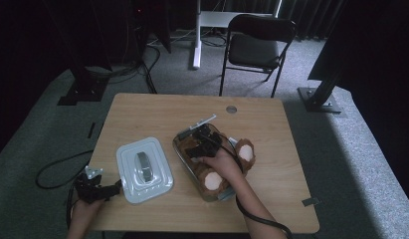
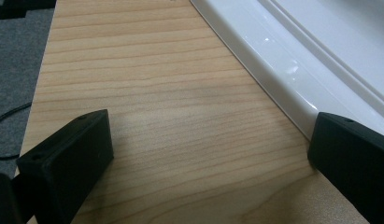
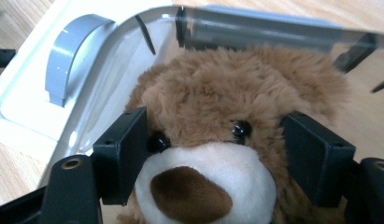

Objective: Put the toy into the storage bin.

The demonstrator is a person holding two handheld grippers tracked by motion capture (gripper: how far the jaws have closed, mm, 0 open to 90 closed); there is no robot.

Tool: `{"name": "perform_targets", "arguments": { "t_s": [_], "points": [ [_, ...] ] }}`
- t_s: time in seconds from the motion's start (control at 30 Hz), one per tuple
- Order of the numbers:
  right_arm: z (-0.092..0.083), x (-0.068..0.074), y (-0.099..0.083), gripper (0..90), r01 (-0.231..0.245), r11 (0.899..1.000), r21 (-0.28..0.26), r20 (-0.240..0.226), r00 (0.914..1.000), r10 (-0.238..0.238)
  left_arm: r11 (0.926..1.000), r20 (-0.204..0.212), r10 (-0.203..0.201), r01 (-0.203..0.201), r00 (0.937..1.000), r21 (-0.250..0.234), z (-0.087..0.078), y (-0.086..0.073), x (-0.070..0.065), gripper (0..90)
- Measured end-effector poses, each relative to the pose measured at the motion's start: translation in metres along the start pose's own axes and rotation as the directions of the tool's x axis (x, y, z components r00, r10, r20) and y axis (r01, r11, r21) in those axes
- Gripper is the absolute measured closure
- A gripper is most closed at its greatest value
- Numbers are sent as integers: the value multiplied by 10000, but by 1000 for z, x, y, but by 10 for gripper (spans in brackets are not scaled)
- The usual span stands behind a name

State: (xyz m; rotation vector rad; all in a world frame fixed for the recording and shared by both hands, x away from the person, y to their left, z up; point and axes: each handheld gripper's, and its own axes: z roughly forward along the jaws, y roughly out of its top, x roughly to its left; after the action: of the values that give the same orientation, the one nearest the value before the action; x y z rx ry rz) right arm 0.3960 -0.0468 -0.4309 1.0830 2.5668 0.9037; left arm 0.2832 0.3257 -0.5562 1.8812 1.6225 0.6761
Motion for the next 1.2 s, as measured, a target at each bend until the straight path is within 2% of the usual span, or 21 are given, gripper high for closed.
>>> {"name": "perform_targets", "arguments": {
  "t_s": [0.1, 0.13, 0.27, 0.47, 0.53, 0.7, 0.87, 1.2],
  "points": [
    [-11, -2, 1, 272, -308, 9982, -515, -188, 9994, 299, 10000, 4, -4, 4, 10000, -9, 0, 0, 0, 7],
    [-20, -5, 2, 272, -495, 9950, -871, -430, 9980, 459, 10000, 4, -4, 4, 10000, -11, 0, 0, 0, 7],
    [-40, -10, 2, 272, -788, 9856, -1493, -844, 9942, 667, 10000, 1, -4, 4, 10000, -11, 0, 0, 0, 7],
    [-67, -12, -2, 273, -672, 9772, -2013, -700, 9961, 541, 10000, 2, -3, 3, 10000, -11, 0, 0, 0, 7],
    [-76, -13, -5, 273, -727, 9723, -2223, -784, 9953, 565, 10000, 4, -5, 5, 10000, -12, 0, 0, 0, 7],
    [-94, -17, -14, 273, -679, 9636, -2587, -704, 9962, 513, 10000, 3, -2, 2, 10000, 1, 0, 0, 0, 7],
    [-110, -25, -29, 308, -820, 9558, -2824, -593, 9959, 680, 10000, 4, 1, -1, 10000, 0, 0, 0, 0, 7],
    [-126, -40, -61, 308, -1243, 9459, -2997, -520, 9921, 1139, 10000, 11, -8, 8, 10000, -7, 0, 0, 0, 7]
  ]
}}
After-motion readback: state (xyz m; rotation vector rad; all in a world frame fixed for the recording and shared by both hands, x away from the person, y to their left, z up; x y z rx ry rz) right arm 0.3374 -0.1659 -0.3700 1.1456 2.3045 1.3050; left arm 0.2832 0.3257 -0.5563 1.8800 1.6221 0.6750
